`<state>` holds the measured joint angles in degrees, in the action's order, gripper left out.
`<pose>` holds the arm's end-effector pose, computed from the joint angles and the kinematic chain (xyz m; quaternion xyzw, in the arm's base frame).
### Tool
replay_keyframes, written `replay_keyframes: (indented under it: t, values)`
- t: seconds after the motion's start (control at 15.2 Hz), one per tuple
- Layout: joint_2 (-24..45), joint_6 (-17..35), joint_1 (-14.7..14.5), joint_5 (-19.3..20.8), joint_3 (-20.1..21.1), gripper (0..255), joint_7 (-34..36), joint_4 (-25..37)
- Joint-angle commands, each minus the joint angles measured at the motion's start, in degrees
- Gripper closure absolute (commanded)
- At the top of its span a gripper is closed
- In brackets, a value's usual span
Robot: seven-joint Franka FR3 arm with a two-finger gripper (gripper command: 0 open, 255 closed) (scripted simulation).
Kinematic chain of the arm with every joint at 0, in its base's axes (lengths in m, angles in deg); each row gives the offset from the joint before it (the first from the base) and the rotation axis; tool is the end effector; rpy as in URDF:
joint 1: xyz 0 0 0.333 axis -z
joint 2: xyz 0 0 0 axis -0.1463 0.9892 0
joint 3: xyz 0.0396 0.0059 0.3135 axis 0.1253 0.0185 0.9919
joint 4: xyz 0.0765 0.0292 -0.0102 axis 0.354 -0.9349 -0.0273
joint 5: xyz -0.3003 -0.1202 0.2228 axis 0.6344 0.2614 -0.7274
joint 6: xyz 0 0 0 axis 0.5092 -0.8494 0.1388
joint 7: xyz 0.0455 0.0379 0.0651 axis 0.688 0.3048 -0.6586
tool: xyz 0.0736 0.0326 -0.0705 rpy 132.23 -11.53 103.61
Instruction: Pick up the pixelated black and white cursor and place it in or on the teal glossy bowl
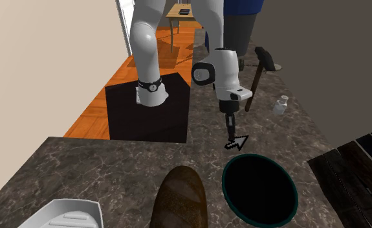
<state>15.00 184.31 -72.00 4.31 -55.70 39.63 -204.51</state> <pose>0.3691 0.2273 0.1843 0.8599 0.4616 0.1910 0.1052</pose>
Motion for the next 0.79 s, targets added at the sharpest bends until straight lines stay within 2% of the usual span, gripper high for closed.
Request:
replay_keyframes:
  t: [0.0, 0.33, 0.4, 0.46, 0.53, 0.59, 0.66, 0.73]
  values:
    - [0.0, 0.0, 0.0, 0.0, 0.0, 255, 0.0, 0.0]
    - [0.0, 0.0, 0.0, 0.0, 0.0, 255, 0.0, 0.0]
    - [0.0, 0.0, 0.0, 0.0, 0.0, 0, 0.0, 0.0]
    - [-6.3, -21.1, 14.6, -0.6, 9.6, 0, -7.1, 8.4]
    - [-5.2, -40.0, 28.1, -4.1, 19.4, 0, -12.9, 19.1]
    - [-4.8, -39.2, 31.0, -3.2, 22.3, 0, -12.2, 19.1]
    - [-3.7, -38.8, 28.9, -5.3, 20.4, 0, -13.7, 19.2]
    - [-2.9, -38.2, 28.8, -6.2, 20.5, 0, -14.3, 19.3]
